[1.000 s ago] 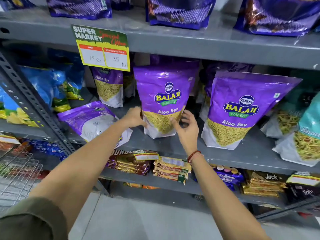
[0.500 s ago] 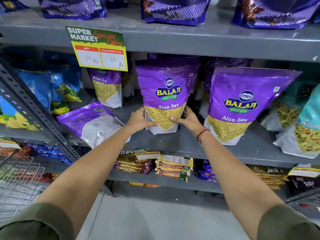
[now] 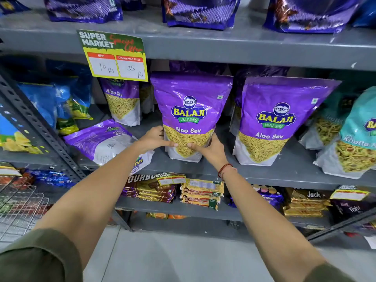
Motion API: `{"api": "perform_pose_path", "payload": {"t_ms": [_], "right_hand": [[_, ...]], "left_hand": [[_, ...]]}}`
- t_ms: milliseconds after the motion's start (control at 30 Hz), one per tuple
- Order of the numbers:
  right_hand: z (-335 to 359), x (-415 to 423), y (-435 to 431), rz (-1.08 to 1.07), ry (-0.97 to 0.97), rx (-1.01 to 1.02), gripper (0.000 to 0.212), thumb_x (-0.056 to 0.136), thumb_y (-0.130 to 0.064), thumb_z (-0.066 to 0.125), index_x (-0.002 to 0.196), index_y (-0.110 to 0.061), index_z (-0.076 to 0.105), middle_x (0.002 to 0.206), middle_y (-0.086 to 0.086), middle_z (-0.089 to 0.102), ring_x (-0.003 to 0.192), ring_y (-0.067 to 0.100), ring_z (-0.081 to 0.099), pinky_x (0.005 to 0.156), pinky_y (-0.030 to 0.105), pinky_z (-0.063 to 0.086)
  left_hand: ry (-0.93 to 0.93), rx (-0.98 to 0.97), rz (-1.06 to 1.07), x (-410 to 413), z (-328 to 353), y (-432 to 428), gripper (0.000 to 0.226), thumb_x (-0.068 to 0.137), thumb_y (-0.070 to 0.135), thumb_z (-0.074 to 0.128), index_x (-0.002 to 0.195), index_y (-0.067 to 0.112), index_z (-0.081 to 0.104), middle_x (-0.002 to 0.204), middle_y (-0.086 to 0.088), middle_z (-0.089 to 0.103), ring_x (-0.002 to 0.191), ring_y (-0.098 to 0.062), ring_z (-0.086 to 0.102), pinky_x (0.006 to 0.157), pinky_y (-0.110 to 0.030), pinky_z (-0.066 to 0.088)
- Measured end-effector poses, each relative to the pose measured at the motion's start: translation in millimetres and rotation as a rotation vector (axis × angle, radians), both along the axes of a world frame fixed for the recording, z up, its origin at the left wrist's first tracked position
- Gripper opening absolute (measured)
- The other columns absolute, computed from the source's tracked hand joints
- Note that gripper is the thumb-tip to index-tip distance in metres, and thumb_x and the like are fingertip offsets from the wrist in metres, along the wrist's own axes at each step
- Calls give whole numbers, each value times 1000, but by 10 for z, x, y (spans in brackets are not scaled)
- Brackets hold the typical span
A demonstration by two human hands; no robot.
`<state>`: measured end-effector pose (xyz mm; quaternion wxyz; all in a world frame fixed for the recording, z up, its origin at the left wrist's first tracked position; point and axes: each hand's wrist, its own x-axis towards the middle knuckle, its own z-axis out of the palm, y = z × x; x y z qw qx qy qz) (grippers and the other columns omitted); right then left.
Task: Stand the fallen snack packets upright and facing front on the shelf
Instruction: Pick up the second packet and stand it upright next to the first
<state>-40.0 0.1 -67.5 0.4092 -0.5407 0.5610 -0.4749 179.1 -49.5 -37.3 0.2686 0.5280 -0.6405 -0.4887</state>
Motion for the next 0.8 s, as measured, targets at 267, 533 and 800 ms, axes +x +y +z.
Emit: {"api": "perform_pose_path", "payload": {"t_ms": [267,533,800], "right_hand": [[584,-109,-177,3,-527,-193,23,96,-25,52,115,-20,63,118,0,69,112,15,62,98,32,50],[683,-4,-246,-127,-631,-208,26,97,-18,51,80,-20,71,76,-14,74,74,0,66,69,17,55],[504,120,12,-409,-544,-206,17,89,-21,64,102,-9,64,94,1,68,81,3,63,78,18,47]], "left_hand": [[531,-60,236,79,478,-75,13,93,21,55,93,28,66,88,18,75,87,2,67,82,-21,55],[646,-85,320,-7,546,-67,13,94,15,53,95,21,64,79,19,76,78,4,69,73,-13,55],[562,-87,429,270,577,4,9,87,37,62,94,32,65,94,14,72,90,-3,68,74,-19,51]]}}
